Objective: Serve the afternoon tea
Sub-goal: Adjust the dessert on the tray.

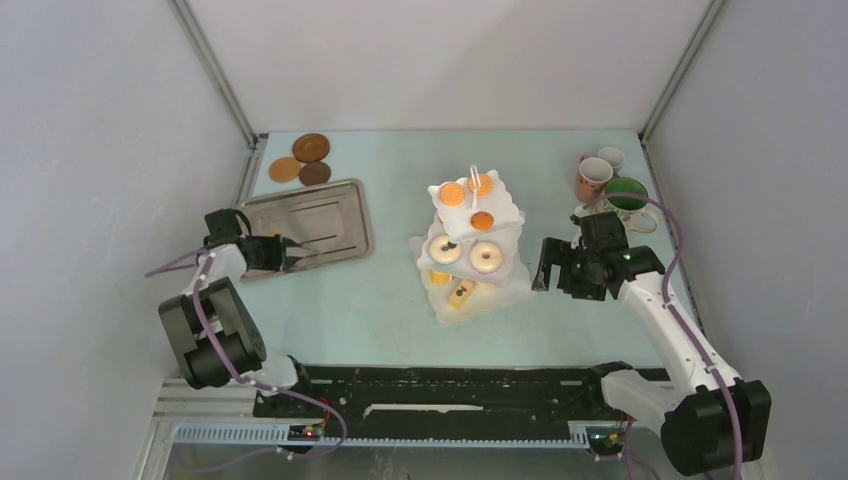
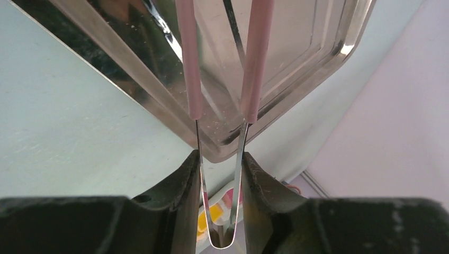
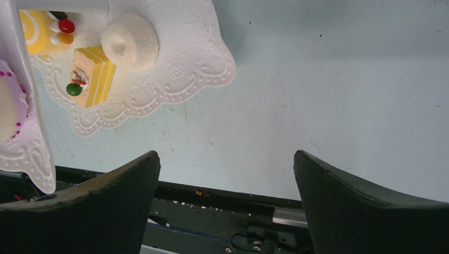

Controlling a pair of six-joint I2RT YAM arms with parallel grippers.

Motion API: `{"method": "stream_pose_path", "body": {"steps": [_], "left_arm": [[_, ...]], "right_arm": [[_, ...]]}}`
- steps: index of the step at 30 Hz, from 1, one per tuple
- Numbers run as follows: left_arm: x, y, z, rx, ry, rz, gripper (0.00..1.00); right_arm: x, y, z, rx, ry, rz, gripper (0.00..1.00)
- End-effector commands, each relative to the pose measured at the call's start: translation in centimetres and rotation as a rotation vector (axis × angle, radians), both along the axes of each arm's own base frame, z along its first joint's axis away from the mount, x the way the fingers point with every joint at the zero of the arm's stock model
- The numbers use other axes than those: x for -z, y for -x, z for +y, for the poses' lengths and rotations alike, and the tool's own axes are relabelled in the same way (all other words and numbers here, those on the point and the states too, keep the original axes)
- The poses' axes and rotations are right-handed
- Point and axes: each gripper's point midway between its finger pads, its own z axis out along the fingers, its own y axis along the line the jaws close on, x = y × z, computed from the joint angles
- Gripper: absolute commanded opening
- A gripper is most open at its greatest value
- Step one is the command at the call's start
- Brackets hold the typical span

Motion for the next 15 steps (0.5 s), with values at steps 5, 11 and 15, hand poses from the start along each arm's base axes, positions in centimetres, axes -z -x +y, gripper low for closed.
{"method": "stream_pose_path", "body": {"steps": [5, 11, 15], "left_arm": [[-2.2, -3.6, -0.2, 0.015, 0.036, -0.104, 0.32], [-1.7, -6.2, 0.3, 0.083, 0.003, -0.103, 0.31], [-2.1, -6.0, 0.6, 0.214, -0.075, -0.037, 0.3]], "right_arm": [[-0.5, -0.8, -0.2, 0.001, 0.008, -0.035, 1.0], [-0.4, -0.7, -0.2, 0.0, 0.01, -0.029, 1.0], [-0.3, -0.7, -0.2, -0.001, 0.007, -0.025, 1.0]]}}
